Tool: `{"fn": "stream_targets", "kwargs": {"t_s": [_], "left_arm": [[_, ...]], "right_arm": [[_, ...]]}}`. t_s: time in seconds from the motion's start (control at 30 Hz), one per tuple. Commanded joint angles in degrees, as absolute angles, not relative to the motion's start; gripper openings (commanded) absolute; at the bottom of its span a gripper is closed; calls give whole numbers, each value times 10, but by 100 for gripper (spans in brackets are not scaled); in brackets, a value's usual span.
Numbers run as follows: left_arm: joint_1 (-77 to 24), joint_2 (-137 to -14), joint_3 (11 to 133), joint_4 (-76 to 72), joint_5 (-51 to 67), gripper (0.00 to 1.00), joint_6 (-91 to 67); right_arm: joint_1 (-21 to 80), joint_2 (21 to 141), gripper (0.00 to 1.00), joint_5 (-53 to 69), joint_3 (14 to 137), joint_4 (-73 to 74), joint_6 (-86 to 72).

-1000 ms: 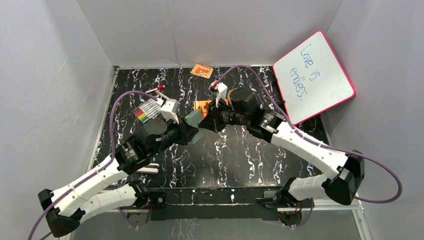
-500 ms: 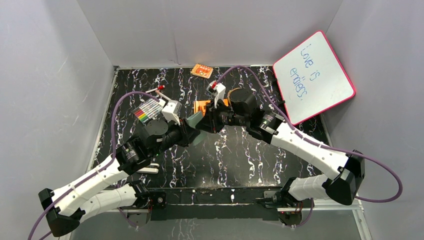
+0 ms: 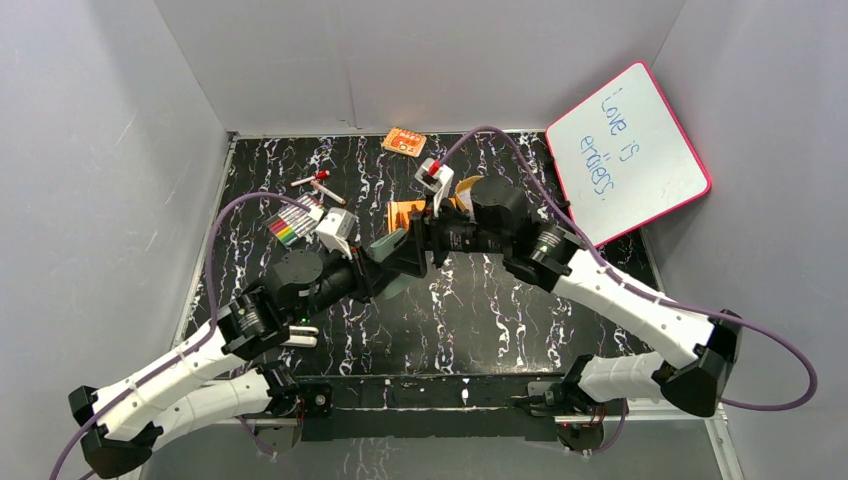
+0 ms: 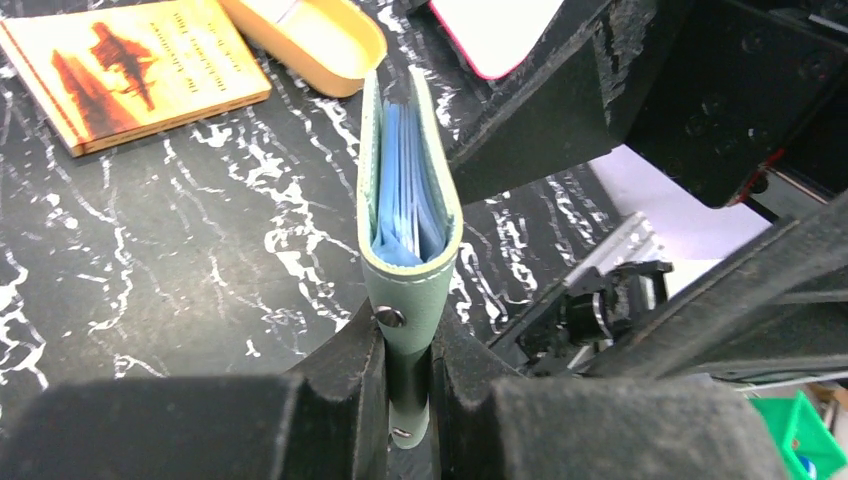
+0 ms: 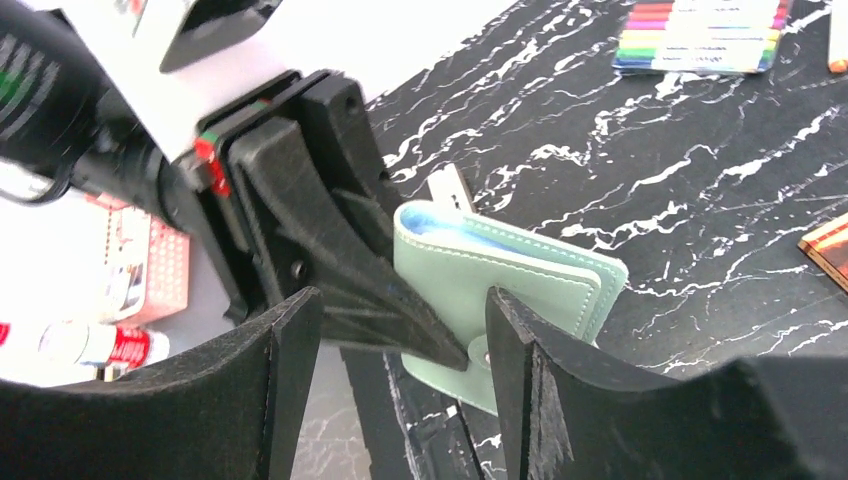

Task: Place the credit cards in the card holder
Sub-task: Close the card holder, then place the card holder at the center of the board.

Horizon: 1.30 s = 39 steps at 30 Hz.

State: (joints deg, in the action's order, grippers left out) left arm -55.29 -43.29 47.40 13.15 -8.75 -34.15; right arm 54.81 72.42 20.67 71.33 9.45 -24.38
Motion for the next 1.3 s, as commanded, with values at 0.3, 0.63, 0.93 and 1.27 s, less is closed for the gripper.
{"fn": "stream_targets", "kwargs": {"t_s": [0.3, 0.63, 0.93, 1.27], "left_arm": [[-567, -277, 448, 43, 73, 0, -301], [-567, -273, 440, -42, 235, 0, -276], [-567, -291, 434, -95, 239, 0, -284], [-567, -313, 441, -83, 222, 0, -274]], "right_arm": [[560, 512, 69, 262, 616, 74, -172], [560, 485, 68, 319, 513, -123, -276], [560, 501, 66, 355, 489, -228, -361], [560, 497, 70, 406, 487, -235, -357]]}}
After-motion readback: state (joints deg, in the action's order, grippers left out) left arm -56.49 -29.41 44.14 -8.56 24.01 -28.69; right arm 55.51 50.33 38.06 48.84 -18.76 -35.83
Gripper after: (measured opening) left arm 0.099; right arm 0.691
